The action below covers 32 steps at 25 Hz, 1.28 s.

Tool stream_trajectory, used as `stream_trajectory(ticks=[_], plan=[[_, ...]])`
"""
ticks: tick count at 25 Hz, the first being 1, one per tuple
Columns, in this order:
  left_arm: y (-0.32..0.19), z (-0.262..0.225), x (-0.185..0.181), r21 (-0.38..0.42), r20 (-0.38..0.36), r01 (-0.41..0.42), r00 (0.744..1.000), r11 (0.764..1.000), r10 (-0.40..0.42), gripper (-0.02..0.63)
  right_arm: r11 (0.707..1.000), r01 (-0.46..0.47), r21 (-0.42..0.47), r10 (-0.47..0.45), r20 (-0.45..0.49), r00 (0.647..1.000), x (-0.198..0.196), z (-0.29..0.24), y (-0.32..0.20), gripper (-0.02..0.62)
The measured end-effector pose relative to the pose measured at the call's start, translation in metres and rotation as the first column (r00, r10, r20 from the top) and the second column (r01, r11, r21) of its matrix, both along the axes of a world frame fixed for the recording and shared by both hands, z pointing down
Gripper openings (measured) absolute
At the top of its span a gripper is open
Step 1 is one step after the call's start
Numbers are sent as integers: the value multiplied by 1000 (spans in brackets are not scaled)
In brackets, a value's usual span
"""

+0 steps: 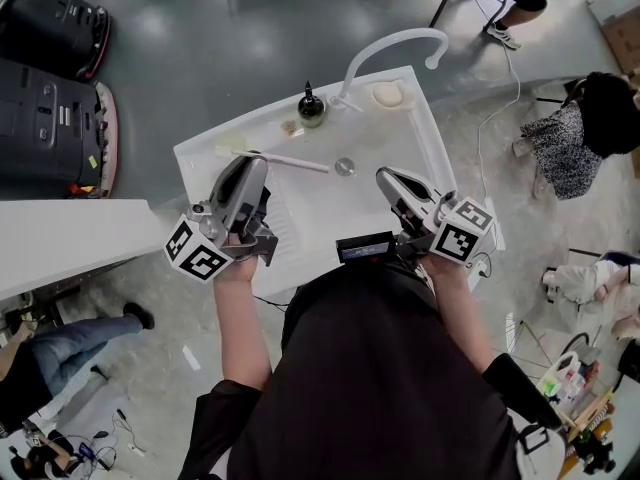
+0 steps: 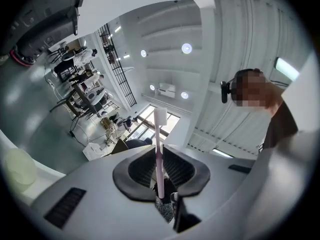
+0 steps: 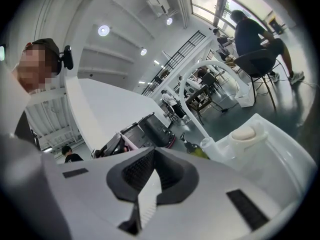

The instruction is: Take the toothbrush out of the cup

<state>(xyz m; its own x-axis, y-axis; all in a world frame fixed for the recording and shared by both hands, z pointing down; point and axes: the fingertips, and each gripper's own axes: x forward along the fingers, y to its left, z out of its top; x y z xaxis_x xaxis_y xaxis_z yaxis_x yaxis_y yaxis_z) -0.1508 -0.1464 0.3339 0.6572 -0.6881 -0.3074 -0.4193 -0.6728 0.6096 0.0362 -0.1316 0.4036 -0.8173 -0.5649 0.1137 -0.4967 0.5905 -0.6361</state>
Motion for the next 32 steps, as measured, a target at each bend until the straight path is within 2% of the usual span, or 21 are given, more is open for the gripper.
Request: stream_trajectory(ticks=[3,8,14,21,28,32], plan=[[4,-5,5,11,-45,-37,998,999,37,49,998,42,40,-43,23,999,-8,-8,5,6],[11,-10,17,31,-82,-99,991,995,102,49,981,161,107,-166,38,985,-24,-22,21,10],[19,-14,29,39,-108,-164,980,986,167,49,948,276,161,-282,15,959,-45,-33,37,94],[27,-21,46,54,-131,-232,963,971,238,49,922,335,194,-341,-5,940,-55,-38,46,95],[28,-21,50,44,-136,-245,959,969,249,49,910,356,214,-364,-3,931,-59,-41,48,94],[27,-23,51,43,-146,-241,959,970,245,49,901,375,218,-383,-2,924,-60,-43,52,59]])
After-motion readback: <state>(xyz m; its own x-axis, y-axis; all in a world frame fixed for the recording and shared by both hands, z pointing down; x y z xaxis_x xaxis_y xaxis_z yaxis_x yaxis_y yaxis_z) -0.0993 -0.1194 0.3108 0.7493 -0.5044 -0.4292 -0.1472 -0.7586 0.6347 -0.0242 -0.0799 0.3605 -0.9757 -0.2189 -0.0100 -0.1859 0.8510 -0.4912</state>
